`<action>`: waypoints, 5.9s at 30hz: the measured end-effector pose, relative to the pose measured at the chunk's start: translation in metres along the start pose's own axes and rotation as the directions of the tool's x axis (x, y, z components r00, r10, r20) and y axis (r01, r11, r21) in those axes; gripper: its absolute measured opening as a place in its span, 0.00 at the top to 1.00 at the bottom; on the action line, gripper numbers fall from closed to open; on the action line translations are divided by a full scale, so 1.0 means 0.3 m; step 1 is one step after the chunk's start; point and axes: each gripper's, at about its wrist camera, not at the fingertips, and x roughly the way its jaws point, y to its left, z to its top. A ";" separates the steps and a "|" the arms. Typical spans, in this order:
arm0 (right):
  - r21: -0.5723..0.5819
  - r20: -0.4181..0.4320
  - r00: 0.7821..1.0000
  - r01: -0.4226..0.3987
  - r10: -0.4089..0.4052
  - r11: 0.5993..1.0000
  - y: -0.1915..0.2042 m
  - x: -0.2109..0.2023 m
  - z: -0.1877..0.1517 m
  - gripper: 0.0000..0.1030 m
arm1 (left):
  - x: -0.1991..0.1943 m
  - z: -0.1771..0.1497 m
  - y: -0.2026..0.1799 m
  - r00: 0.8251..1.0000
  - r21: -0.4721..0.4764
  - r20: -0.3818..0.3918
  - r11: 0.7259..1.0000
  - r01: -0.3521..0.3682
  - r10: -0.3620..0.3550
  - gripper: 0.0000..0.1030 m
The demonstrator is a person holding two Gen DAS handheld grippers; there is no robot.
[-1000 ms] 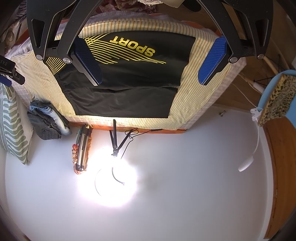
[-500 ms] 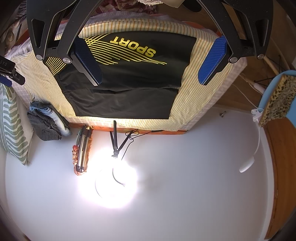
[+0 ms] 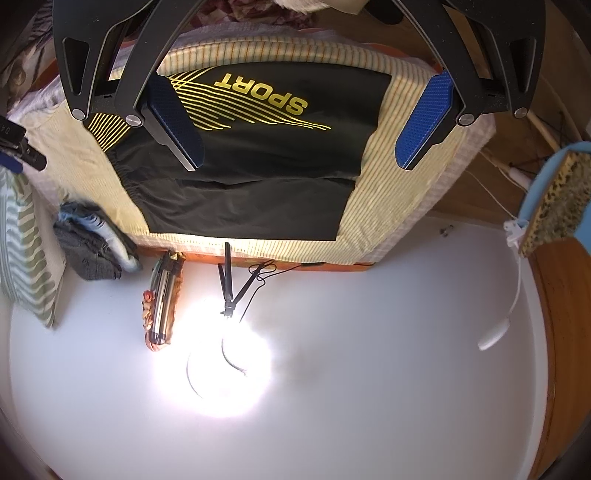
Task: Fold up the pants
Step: 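Lower both tools to the shorts' waistband edge and close both grippers on it, then lift the waistband with both grippers and fold it over toward the leg hems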
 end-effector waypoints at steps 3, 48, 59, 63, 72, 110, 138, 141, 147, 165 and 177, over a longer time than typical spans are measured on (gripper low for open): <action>0.003 0.004 1.000 -0.005 0.005 1.000 -0.008 0.005 0.005 0.00 | 0.015 0.000 0.022 1.000 -0.003 -0.013 1.000 0.008 -0.008 0.00; -0.668 -0.531 0.846 -0.443 0.034 0.598 0.124 0.454 -0.262 0.40 | 0.350 -0.258 0.088 0.830 0.328 -0.515 0.844 0.424 -0.216 0.75; -0.654 -0.561 0.827 -0.477 0.047 0.586 0.152 0.455 -0.259 0.73 | 0.384 -0.294 0.046 0.816 0.419 -0.544 0.779 0.466 -0.195 0.64; -0.655 -0.553 0.832 -0.466 0.043 0.594 0.158 0.457 -0.236 0.91 | 0.404 -0.305 0.043 0.816 0.451 -0.552 0.762 0.464 -0.170 0.63; -0.609 -0.489 0.866 -0.426 0.107 0.669 0.140 0.434 -0.100 0.95 | 0.438 -0.336 0.057 0.829 0.508 -0.547 0.741 0.439 -0.116 0.62; -0.612 -0.107 0.987 -0.161 0.120 0.775 0.123 0.292 0.227 0.97 | 0.351 0.157 0.073 0.978 0.532 -0.062 0.822 0.201 -0.200 1.00; -0.620 -0.359 0.932 -0.277 0.048 0.735 0.195 1.120 0.465 0.97 | 1.064 0.248 0.058 0.951 0.540 -0.297 0.805 0.244 -0.090 1.00; -0.585 -0.417 0.907 -0.322 0.065 0.744 0.181 1.215 0.454 0.97 | 1.142 0.229 0.053 0.937 0.537 -0.341 0.803 0.257 -0.072 1.00; -0.478 -0.517 0.841 -0.439 0.161 0.761 0.133 1.321 0.435 0.97 | 1.234 0.178 0.020 0.918 0.557 -0.395 0.787 0.266 -0.031 1.00; -0.135 -0.417 0.768 -0.581 0.486 0.803 -0.206 1.249 0.464 0.41 | 1.266 0.152 -0.002 0.915 0.588 -0.403 0.765 0.263 -0.005 1.00; -0.281 -0.462 0.818 -0.503 0.344 0.818 -0.144 1.222 0.423 0.79 | 1.248 0.160 0.003 0.921 0.584 -0.389 0.768 0.263 -0.020 1.00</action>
